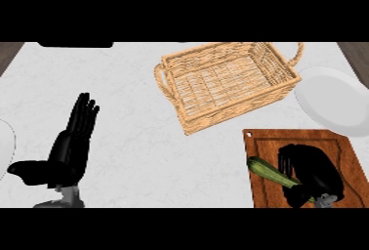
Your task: Pick the squash from the cutting board and place it in the basket
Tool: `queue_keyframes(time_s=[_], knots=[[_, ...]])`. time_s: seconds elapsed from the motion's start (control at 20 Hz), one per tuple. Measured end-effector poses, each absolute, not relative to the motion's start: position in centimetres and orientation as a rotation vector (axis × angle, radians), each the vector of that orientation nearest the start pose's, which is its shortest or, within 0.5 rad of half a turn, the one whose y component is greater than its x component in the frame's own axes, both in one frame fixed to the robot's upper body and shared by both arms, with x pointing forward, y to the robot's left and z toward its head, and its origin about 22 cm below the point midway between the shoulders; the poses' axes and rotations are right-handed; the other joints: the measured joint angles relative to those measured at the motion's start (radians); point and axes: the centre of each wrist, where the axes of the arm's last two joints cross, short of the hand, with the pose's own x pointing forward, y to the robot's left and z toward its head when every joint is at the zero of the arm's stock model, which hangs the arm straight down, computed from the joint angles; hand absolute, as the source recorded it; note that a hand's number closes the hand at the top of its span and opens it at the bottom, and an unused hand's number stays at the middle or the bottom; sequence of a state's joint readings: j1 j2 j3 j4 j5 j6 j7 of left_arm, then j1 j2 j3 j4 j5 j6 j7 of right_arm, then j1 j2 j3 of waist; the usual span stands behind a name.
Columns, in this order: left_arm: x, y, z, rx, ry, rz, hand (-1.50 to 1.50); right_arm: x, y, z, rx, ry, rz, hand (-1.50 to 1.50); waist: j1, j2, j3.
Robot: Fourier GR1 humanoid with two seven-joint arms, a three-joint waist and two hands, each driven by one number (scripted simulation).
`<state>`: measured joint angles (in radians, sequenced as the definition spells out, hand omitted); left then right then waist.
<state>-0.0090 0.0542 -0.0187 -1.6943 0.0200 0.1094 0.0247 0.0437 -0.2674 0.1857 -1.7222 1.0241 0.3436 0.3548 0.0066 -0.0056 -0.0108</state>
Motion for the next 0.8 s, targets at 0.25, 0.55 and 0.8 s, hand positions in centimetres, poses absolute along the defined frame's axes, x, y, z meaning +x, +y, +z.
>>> queue_keyframes(time_s=[0.25,0.55,0.8], knots=[[24.9,22.2,3.8,0.036,-1.689,0.010,0.00,22.0,-13.4,2.6,-0.738,-1.205,1.399,1.50,0.058,0.009,0.005],[25.0,22.2,3.6,0.045,-1.682,0.012,0.00,18.8,-4.8,2.2,-0.607,-1.472,1.411,1.50,0.046,0.010,0.011],[24.9,22.7,3.4,0.068,-1.678,0.026,0.00,15.9,-2.1,4.6,-0.450,-1.674,1.216,1.50,0.027,0.007,0.011]])
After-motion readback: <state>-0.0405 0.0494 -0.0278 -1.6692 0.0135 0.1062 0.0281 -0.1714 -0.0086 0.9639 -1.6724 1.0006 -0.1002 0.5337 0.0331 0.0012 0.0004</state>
